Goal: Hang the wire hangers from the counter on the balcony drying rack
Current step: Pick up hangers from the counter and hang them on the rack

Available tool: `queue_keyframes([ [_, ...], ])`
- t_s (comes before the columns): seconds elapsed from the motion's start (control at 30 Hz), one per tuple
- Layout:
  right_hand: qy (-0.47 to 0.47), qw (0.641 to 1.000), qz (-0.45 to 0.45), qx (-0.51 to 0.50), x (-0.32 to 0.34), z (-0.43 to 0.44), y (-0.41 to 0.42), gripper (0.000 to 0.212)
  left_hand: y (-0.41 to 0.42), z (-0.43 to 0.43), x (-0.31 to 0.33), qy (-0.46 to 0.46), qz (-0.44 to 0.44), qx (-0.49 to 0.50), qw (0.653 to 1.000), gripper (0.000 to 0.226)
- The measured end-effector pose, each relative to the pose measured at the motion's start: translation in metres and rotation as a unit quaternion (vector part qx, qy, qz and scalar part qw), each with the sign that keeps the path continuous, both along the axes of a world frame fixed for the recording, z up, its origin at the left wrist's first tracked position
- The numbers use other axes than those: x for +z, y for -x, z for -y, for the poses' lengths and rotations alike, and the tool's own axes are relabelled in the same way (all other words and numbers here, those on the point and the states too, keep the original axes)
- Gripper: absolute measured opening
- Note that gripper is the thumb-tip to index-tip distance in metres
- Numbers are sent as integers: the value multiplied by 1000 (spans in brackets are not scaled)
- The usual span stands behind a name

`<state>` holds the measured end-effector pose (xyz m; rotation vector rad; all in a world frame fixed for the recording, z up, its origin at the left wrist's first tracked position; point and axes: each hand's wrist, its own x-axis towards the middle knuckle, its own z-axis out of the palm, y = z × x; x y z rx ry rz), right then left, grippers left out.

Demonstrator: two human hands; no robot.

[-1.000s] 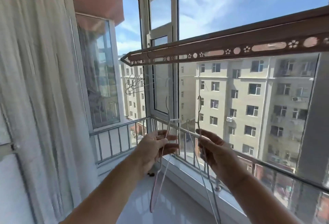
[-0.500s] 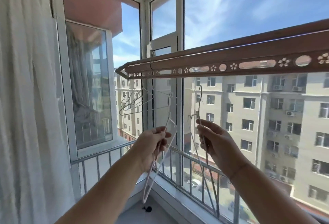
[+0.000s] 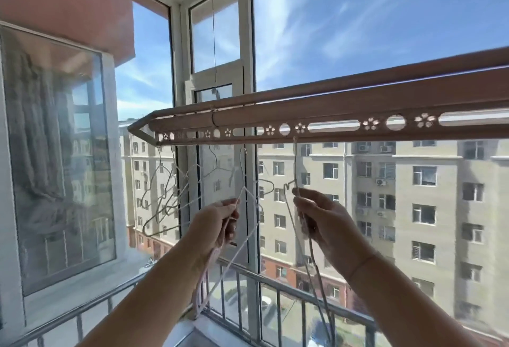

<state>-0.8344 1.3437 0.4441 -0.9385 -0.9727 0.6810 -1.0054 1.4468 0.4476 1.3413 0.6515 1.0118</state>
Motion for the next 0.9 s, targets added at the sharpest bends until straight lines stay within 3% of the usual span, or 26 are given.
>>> queue_keyframes([
  [0.27, -31, 998, 45, -26, 19, -51, -24, 23, -28, -53, 8, -66, 43, -32, 996, 21],
  [0.43, -19, 999, 43, -25, 15, -70, -33, 21, -45, -78, 11, -27, 95, -43, 994, 25],
  [0.9, -13, 998, -2, -63, 1, -82, -21, 18, -31, -106, -17, -42, 68, -94, 992, 24],
])
